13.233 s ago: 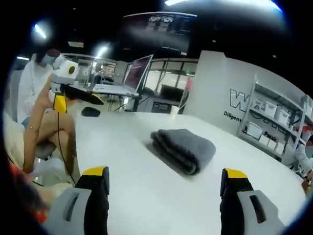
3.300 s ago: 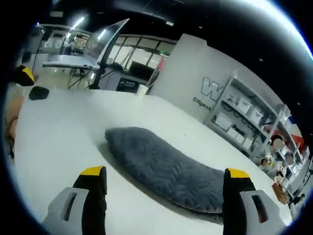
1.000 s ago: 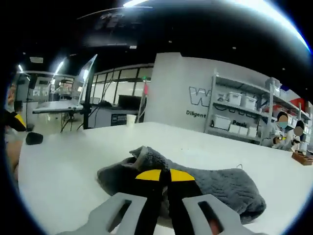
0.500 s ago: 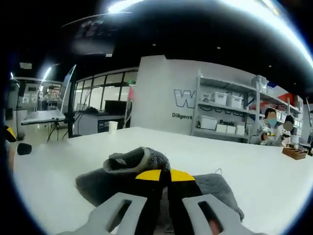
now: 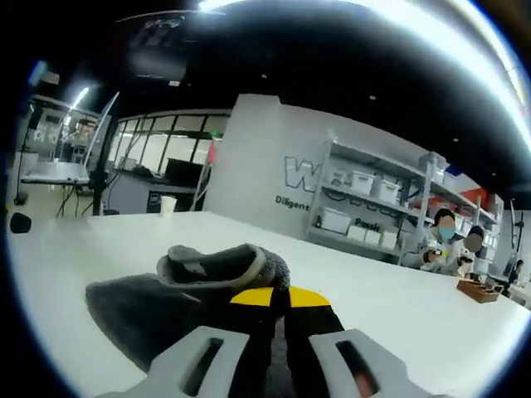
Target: Open the folded towel by lifting each exposed corner and separating the folded layers until the towel lies flat within the target outline without major curled edges
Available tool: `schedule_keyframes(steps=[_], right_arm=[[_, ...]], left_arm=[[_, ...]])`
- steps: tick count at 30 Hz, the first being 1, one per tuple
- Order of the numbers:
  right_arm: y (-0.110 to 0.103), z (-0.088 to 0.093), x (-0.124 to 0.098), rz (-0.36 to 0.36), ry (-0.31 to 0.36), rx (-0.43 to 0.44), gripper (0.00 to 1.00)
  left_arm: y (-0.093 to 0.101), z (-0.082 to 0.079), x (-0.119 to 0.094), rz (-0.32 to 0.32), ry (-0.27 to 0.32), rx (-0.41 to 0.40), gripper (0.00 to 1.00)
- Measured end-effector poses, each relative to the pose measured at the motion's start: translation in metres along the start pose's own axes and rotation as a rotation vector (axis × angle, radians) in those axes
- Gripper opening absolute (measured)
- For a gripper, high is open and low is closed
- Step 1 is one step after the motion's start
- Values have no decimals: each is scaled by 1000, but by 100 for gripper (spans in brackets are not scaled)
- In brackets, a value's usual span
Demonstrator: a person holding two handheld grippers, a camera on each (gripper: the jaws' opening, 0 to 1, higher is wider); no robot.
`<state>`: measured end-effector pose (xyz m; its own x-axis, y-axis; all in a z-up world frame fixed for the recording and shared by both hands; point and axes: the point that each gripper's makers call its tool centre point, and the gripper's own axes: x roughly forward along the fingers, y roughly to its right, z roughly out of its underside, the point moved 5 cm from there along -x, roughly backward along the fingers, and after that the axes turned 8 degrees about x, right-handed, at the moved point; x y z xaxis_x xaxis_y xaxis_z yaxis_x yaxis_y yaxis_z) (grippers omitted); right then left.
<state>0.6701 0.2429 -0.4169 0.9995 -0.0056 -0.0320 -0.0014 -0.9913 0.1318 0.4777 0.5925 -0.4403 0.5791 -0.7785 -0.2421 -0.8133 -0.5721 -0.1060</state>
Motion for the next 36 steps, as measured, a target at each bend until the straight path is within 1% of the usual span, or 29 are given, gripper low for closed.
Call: schedule_keyframes(steps=[2, 3, 6, 7, 9, 11, 13, 15, 17, 18, 19, 20, 23, 27, 31, 33, 36], right_arm=[[11, 1, 3, 74, 3, -60, 0], [10, 6, 3, 81, 4, -80, 0], [4, 15, 3, 39, 11, -74, 0], [2, 17, 4, 19, 6, -74, 0], [3, 19, 3, 6, -4, -84, 0], [9, 14, 3, 23, 17, -127, 0], [17, 16, 2, 35, 16, -118, 0], [28, 16, 2, 57, 16, -92, 0], [36, 18, 1, 85, 11, -97, 0], [40, 20, 0, 99, -1, -108, 0], [43, 23, -1, 111, -23, -150, 0], [44, 24, -1, 111, -22, -172, 0], [53, 23, 3, 133, -6, -184, 0], [68, 28, 2, 171, -20, -203, 0], [75, 29, -1, 189, -20, -237, 0], [79, 30, -1, 199, -21, -235, 0], [85, 34, -2, 215, -39, -248, 0]], left_arm=[[0, 1, 1, -1, -5, -2, 92], [0, 1, 2, -1, -7, -2, 92], [2, 2, 3, 5, -11, 0, 92], [3, 2, 4, 8, -11, 2, 92], [4, 1, 3, 12, -11, 6, 92], [4, 2, 3, 11, -12, 7, 92], [4, 2, 2, 8, -14, 5, 92], [4, 3, 2, 5, -15, 3, 92], [5, 3, 2, 5, -15, 3, 92], [5, 2, 2, 7, -15, 4, 92], [6, 2, 2, 8, -15, 7, 92], [7, 2, 2, 10, -15, 8, 92], [8, 3, 3, 10, -17, 7, 92], [9, 3, 4, 15, -21, 11, 92], [10, 2, 4, 21, -18, 15, 92], [9, 2, 3, 17, -19, 12, 92], [8, 2, 1, 13, -17, 10, 92]])
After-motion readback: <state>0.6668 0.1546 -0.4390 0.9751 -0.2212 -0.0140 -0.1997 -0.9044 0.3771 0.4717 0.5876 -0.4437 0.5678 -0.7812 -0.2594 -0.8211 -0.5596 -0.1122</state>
